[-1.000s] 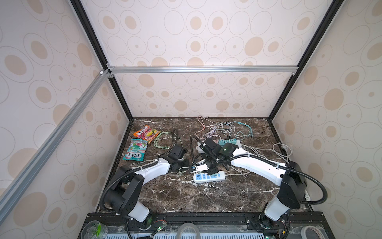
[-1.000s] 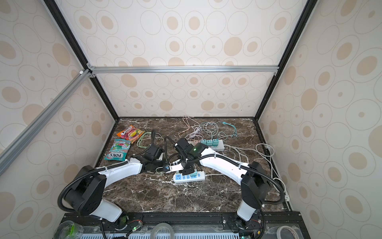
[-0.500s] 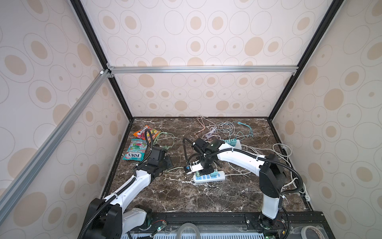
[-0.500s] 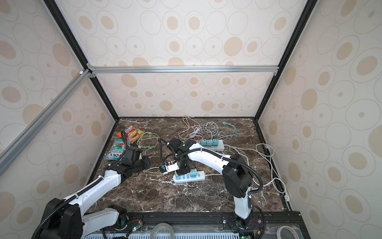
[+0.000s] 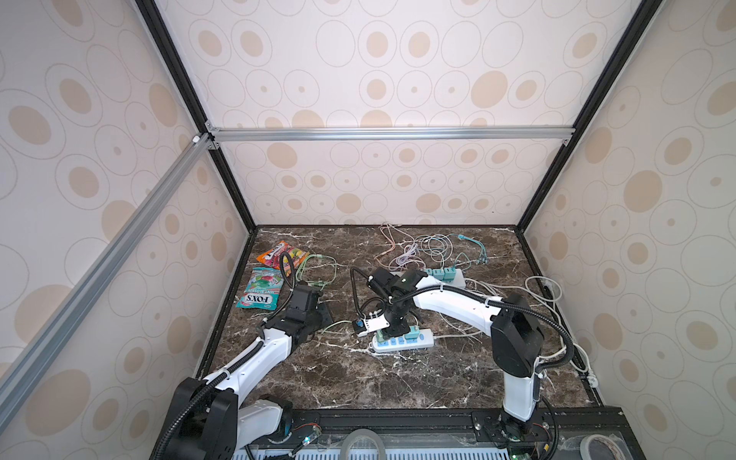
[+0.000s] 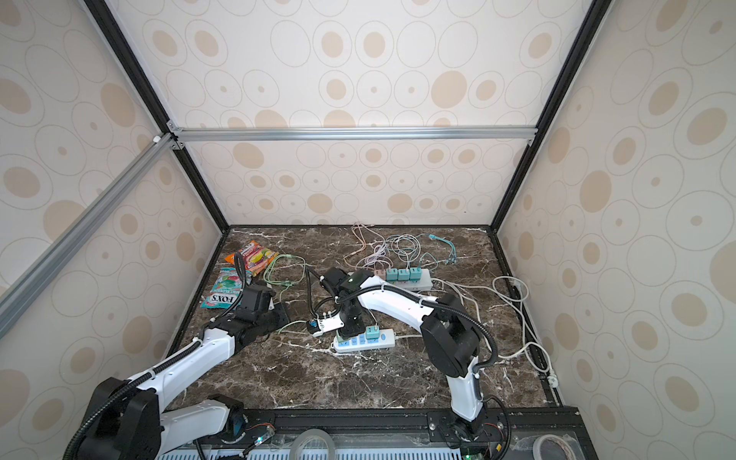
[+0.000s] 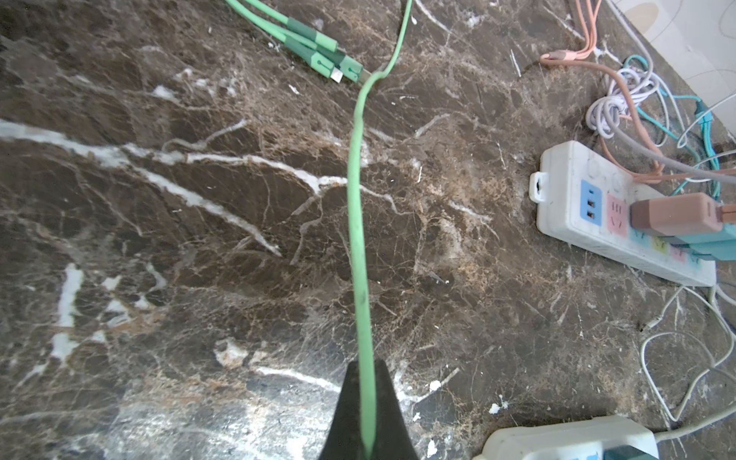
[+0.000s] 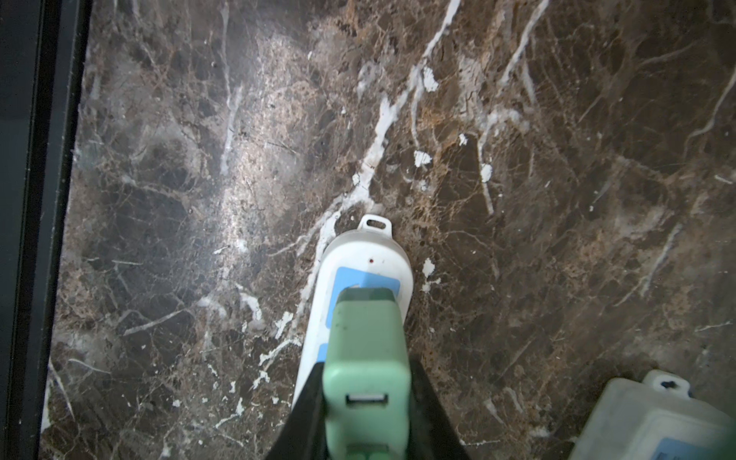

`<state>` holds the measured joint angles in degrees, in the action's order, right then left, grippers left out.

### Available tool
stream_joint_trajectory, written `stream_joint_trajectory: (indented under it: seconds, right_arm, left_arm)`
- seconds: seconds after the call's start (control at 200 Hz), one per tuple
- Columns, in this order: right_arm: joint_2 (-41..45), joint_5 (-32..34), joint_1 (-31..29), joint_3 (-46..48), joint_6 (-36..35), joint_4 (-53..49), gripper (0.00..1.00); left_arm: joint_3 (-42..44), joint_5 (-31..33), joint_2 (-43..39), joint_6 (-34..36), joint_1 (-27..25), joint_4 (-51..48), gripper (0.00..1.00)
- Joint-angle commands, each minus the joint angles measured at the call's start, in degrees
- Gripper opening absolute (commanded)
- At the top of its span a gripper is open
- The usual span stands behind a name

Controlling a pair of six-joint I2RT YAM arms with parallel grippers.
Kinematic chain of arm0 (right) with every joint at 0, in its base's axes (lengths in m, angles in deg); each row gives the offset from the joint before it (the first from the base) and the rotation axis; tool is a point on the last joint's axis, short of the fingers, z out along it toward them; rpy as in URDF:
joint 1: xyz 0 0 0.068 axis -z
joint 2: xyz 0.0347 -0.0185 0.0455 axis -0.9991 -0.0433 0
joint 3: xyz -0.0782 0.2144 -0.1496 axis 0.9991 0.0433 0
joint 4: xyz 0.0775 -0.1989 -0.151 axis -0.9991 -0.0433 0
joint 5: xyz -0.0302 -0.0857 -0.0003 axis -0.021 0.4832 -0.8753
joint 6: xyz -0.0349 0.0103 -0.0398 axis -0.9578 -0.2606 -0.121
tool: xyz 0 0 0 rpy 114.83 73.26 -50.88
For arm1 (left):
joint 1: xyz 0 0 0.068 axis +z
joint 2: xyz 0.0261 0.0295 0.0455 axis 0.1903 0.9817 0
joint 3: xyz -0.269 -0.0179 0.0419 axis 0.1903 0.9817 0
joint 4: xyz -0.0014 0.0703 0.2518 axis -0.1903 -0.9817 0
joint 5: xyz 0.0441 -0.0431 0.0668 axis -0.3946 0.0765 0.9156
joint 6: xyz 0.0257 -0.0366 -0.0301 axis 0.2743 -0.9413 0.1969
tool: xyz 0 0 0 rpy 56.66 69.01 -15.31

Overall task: Insert the plug
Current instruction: 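Move the light-green charger over the small blue-socket strip with the right gripper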

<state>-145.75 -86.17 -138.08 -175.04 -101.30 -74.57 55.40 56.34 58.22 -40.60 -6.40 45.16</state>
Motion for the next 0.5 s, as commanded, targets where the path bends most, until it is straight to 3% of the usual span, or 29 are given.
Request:
stream_joint_trajectory:
  seconds: [0.0, 0.49]
  right_arm:
    - [-1.95, 1.21, -0.32, -0.68, 0.28, -0.02, 0.0]
    - [-5.57, 4.23, -0.94, -2.34, 2.54, -2.99, 0.0]
  left_arm:
    - [0.19, -0.32, 0.57, -1.32, 0.31, 1.38, 0.0]
    - [0.54, -0.45, 0.85, -1.14, 0.31, 1.49, 0.0]
